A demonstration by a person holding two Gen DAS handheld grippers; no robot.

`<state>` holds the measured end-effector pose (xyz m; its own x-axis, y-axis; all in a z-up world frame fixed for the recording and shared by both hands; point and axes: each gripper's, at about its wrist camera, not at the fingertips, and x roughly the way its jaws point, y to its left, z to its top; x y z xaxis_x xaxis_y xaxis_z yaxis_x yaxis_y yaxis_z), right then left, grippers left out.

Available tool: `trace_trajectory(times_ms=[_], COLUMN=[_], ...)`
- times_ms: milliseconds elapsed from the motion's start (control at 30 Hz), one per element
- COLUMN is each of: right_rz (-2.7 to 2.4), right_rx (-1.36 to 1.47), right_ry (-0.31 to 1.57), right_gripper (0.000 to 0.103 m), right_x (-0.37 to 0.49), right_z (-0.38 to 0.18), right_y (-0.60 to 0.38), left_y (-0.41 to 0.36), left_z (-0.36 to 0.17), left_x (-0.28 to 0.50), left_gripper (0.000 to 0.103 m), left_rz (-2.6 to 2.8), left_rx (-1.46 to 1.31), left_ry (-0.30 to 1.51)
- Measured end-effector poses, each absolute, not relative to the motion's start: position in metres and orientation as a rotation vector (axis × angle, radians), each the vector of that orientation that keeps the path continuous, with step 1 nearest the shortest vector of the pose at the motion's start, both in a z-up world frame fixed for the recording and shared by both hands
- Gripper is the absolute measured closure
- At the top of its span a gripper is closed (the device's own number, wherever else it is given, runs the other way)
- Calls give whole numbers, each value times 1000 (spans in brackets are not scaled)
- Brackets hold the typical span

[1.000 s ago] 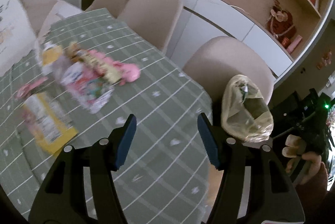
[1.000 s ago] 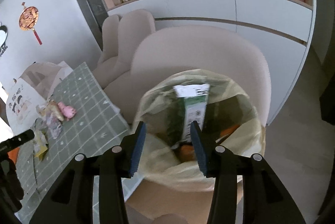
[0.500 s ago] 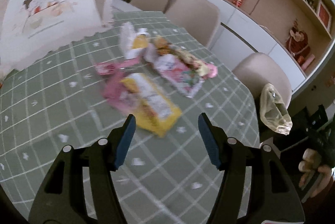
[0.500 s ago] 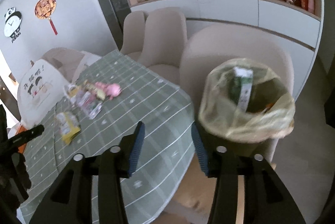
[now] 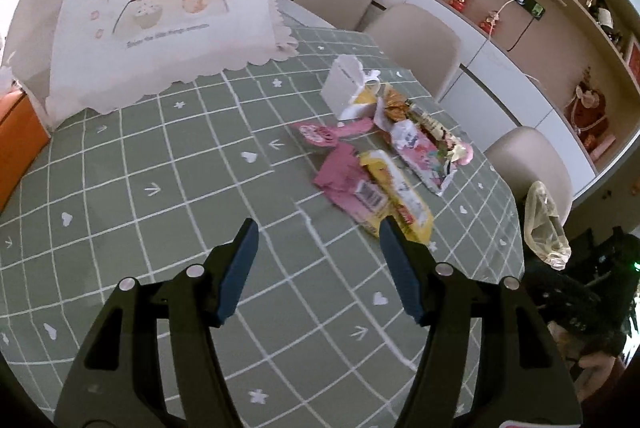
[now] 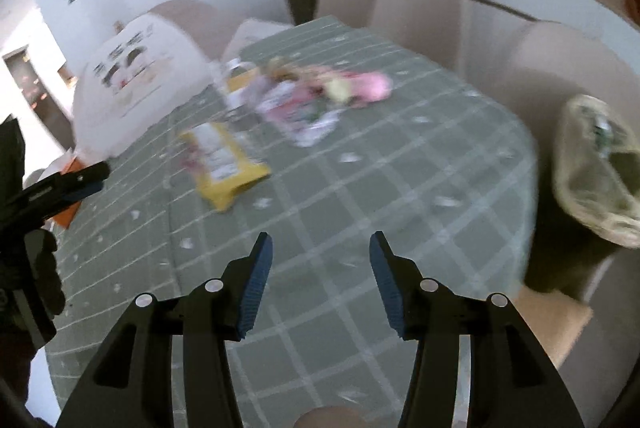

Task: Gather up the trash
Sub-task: 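Move both tools back over the table toward the snack bags, then grasp the yellow snack bag with the right tool and lift it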

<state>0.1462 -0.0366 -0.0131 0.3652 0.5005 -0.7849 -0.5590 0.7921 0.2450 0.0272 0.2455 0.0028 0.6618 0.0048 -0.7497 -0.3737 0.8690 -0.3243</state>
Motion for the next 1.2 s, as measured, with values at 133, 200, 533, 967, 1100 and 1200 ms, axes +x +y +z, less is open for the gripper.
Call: trace_trajectory(times_ms=[133,200,533,967,1100,1200], right_rz=[764,794,819,833,746,640], right_rx=[-128,-165,-209,-183,-197,-93], right_ry=[999,985,979,1074,1073,1084], right_gripper=[55,55,55,86,90,90], right_x=[150,156,211,209,200,198], right_z=[-20,-21,-44,-57,-59,-59], right_y=[18,45,127,91,56,12], left_y=[258,265,291,277,261,250], left_z=[-6,-11,-30,-47,-48,-50], left_x=[24,25,33,68,86,97], left_gripper=[43,43,43,43,43,43], left_rz=[215,215,199,102,51,27], left_rx=[-467,-474,-524,-533,-519,-517], left_ry=[846,852,861,903,916,925])
